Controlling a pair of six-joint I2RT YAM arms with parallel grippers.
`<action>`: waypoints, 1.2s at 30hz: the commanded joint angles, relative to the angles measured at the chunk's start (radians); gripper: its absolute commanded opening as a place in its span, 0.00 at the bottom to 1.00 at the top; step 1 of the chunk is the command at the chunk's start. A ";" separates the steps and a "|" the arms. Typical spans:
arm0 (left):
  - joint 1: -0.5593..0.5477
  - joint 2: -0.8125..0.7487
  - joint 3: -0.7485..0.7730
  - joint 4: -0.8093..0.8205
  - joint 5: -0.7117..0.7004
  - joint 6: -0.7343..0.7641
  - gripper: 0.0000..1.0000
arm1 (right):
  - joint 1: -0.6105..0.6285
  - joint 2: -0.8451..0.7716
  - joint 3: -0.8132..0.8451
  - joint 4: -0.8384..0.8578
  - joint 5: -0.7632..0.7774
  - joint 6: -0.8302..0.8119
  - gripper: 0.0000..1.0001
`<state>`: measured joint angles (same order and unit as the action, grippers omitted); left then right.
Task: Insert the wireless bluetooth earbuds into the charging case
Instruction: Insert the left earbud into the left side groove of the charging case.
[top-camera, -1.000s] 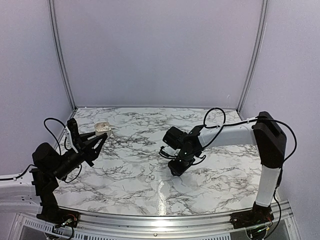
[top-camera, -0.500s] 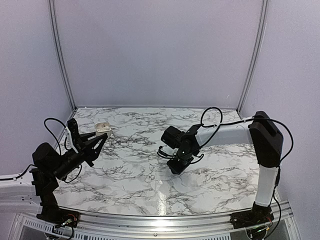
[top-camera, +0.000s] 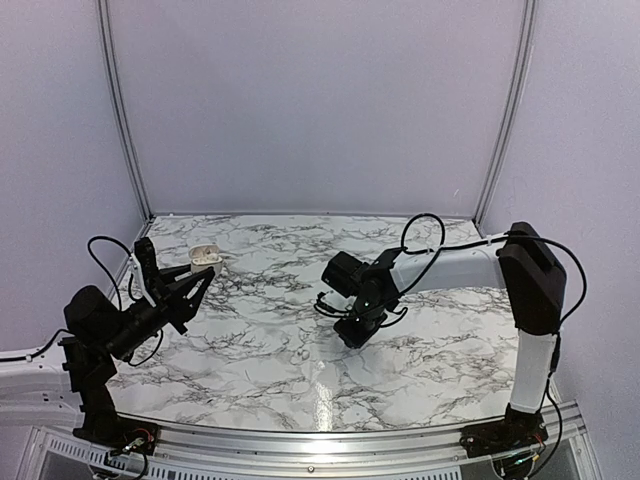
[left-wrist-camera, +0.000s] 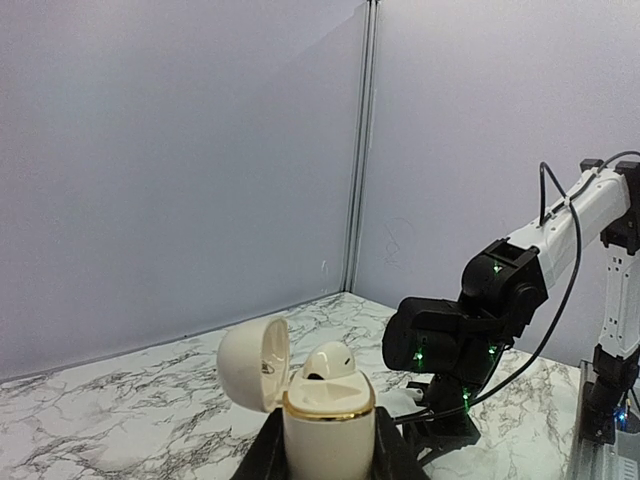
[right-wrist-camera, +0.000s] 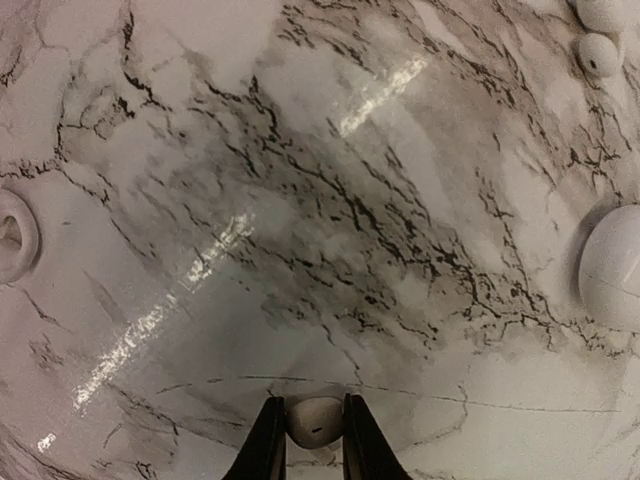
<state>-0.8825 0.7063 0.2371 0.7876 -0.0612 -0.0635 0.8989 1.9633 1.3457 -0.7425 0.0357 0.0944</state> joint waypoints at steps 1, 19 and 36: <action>0.005 -0.010 -0.014 0.016 0.003 0.001 0.00 | -0.007 -0.046 0.036 0.021 0.004 0.001 0.08; 0.005 0.002 -0.078 0.235 0.111 0.101 0.00 | 0.091 -0.323 0.216 0.395 -0.118 0.022 0.05; 0.005 0.056 -0.096 0.429 0.146 0.108 0.00 | 0.336 -0.334 0.151 0.980 -0.125 0.110 0.05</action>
<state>-0.8825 0.7662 0.1589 1.1248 0.0872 0.0311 1.1954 1.5993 1.4937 0.0692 -0.1238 0.1726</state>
